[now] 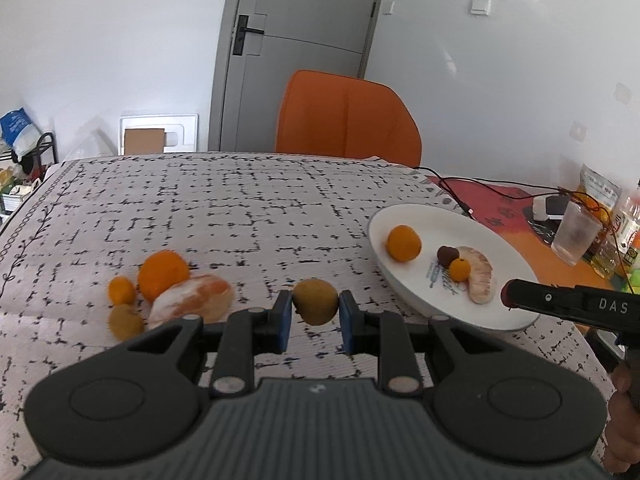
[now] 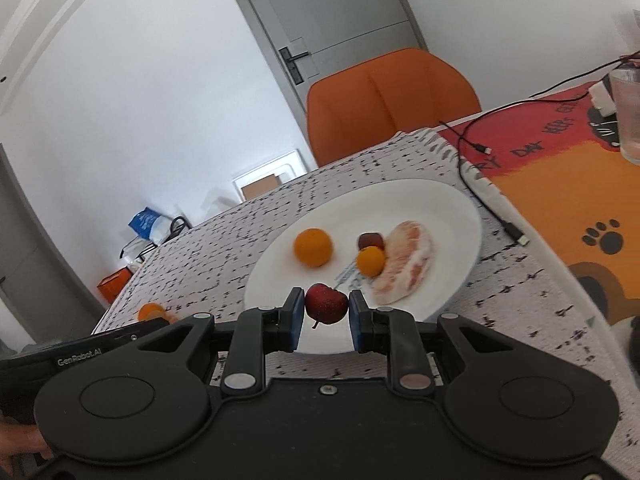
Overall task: Organize fruits
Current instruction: 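Carry both fruits to the white plate and open both tools to release them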
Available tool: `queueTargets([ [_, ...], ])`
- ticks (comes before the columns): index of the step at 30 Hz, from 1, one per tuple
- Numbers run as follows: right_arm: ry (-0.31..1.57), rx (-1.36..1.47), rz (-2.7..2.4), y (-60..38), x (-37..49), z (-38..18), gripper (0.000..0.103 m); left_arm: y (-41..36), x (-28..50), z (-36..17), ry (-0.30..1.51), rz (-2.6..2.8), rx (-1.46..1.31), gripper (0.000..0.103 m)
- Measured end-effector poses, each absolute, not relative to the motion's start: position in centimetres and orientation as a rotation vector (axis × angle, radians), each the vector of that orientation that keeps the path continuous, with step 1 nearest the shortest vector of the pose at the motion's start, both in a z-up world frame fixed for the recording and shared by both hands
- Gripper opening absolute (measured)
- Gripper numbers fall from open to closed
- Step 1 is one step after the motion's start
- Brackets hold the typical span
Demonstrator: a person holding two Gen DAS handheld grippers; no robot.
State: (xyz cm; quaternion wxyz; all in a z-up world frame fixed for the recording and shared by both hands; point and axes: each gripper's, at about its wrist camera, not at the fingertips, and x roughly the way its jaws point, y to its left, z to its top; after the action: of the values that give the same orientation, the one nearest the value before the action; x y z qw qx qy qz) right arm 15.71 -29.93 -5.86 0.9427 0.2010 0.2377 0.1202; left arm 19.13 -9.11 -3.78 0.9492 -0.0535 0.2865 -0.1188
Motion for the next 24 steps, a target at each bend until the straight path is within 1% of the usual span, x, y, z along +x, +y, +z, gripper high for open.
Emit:
queueTargets([
  [5, 0.479, 0.423, 0.219, -31.1, 15.6, -6.2, 0.023, -10.4, 19.5, -3.6, 0.582, -0.263, -0.09, 0.023],
  [6, 0.479, 0.426, 0.214, -31.4, 15.6, -6.3, 0.025, -10.7, 19.5, -3.6, 0.582, -0.267, -0.087, 0.023],
  [7, 0.474, 0.431, 0.203, -31.6, 15.6, -6.3, 0.029, -10.9, 19.6, -3.5, 0.582, -0.271, -0.084, 0.023],
  [20, 0.451, 0.459, 0.17, -33.9, 14.8, -6.6, 0.029, -14.9, 20.7, -2.7, 0.565, -0.341, -0.038, 0.023],
  [22, 0.448, 0.463, 0.168, -34.0, 14.6, -6.6, 0.033, -15.4, 20.9, -2.7, 0.565, -0.347, -0.031, 0.023],
  [24, 0.447, 0.464, 0.166, -34.1, 14.6, -6.6, 0.033, -15.8, 21.0, -2.6, 0.565, -0.353, -0.024, 0.024],
])
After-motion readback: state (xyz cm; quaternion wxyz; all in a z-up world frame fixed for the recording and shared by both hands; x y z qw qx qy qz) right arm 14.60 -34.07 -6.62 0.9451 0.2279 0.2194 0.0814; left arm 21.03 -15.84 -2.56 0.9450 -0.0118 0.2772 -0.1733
